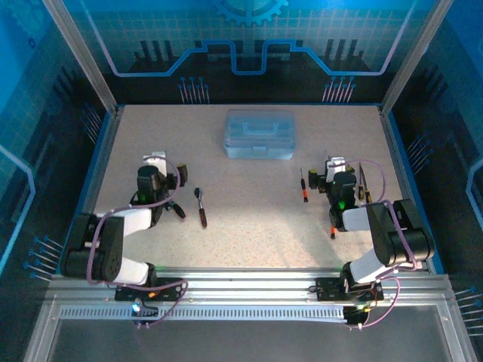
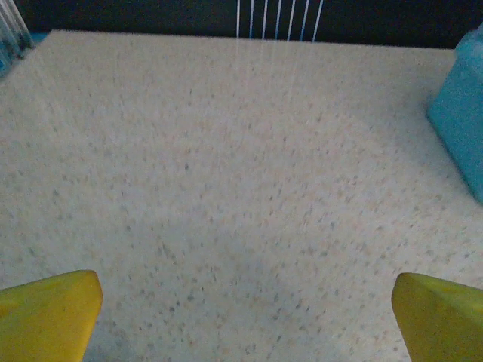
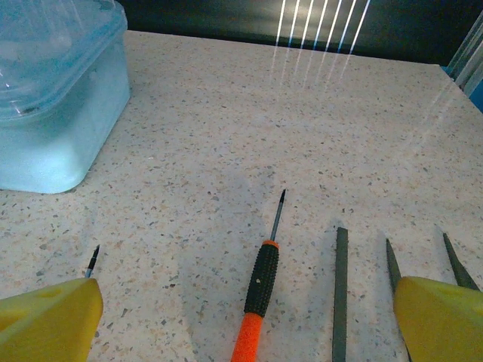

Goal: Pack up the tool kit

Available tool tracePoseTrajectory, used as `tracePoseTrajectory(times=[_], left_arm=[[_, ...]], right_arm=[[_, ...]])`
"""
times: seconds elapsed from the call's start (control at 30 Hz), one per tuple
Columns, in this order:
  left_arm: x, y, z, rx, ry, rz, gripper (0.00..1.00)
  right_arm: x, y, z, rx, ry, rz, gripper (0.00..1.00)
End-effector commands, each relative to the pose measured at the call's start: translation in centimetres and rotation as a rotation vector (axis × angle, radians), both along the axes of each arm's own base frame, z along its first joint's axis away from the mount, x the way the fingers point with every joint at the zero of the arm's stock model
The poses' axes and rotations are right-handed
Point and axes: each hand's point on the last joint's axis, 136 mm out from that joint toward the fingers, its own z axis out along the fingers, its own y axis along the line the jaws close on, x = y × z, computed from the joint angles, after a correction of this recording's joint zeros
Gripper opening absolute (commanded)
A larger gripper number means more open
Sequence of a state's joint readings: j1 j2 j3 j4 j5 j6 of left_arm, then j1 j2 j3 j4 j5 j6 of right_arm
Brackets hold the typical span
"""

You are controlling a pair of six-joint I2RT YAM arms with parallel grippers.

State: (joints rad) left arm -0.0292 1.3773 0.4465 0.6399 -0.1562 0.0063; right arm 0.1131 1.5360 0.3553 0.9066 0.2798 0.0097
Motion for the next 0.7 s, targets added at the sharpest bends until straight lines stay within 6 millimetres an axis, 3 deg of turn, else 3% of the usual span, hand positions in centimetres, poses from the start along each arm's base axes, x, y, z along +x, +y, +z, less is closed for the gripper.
tracePoseTrajectory(times=[0.0,0.1,0.17,0.33,0.43,0.47,0.53,0.67], left_arm=[[0.2,-1.3,6.6,0.023,-0.072,-0.067,0.99],[-0.4,-1.6,9.6,0.028,-0.111,-0.087,0.99],[-1.0,-1.9,11.5,0.019,-0.125,-0.096,0.99],[-1.5,-1.4,17.5,-0.091,-0.21,-0.026,0.99],[-2.2,-0.1,20.0,-0.362,-0.228,0.123,0.99],[-2.9,0.3,19.6,-0.466,-0.191,0.181,0.99],[-2.9,-0.9,20.3,-0.525,-0.223,0.089,0.99],[-0.5,-2.0,19.8,-0.646,-0.216,0.022,0.99]], right_arm=[[0.5,0.4,2.2,-0.018,-0.076,0.002,1.0],[0.4,0.5,2.8,-0.032,-0.083,0.007,1.0],[0.4,0.8,4.6,-0.064,-0.04,-0.006,1.0],[1.0,2.0,13.3,-0.071,-0.056,-0.041,1.0],[-0.1,2.4,16.3,0.103,-0.02,-0.052,1.0],[-0.5,2.1,16.7,0.213,-0.034,-0.084,1.0],[-1.1,2.5,16.6,0.399,-0.052,-0.05,1.0],[-1.8,3.1,14.9,0.491,0.021,-0.018,0.86]])
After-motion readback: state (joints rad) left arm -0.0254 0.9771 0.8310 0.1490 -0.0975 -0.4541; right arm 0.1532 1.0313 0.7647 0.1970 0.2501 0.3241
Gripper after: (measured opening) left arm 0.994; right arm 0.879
